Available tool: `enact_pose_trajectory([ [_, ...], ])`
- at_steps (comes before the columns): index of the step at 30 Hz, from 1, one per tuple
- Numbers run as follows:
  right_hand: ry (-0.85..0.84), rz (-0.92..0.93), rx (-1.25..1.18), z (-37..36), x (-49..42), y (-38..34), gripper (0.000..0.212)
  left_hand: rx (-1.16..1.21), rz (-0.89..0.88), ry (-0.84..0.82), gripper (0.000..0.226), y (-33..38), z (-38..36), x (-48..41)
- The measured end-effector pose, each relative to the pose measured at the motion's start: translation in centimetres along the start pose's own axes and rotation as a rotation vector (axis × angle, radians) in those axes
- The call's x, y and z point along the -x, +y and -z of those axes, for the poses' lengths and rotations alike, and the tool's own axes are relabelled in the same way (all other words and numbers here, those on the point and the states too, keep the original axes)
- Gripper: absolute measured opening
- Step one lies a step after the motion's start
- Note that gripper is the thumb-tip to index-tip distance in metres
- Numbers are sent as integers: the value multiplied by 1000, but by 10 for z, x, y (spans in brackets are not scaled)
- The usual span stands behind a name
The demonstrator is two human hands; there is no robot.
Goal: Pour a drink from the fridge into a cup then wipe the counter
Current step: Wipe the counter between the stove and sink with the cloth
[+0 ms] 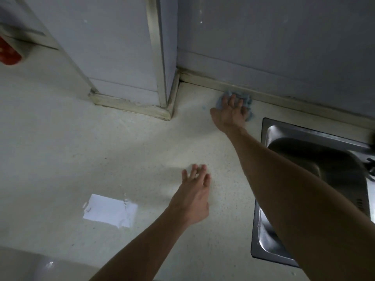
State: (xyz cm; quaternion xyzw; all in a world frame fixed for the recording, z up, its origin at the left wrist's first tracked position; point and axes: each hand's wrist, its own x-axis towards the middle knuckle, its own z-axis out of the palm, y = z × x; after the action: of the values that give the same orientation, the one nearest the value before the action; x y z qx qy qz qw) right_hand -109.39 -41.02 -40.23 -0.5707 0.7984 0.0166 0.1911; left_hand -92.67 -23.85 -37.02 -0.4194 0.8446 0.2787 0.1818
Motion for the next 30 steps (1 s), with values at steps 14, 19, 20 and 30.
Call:
enact_pose_trajectory([
  [14,-67,299,157,-13,-18,-107,78,-138,26,125,78,5,-12,-3],
  [19,-48,339,258,-14,-12,-105,78,-193,24,134,79,6,-18,-3],
  [20,-48,348,269,-15,-8,-104,77,-190,29,141,79,7,-19,-3],
  [30,-127,449,330,-36,82,-88,82,-22,20,107,74,-3,-12,1],
])
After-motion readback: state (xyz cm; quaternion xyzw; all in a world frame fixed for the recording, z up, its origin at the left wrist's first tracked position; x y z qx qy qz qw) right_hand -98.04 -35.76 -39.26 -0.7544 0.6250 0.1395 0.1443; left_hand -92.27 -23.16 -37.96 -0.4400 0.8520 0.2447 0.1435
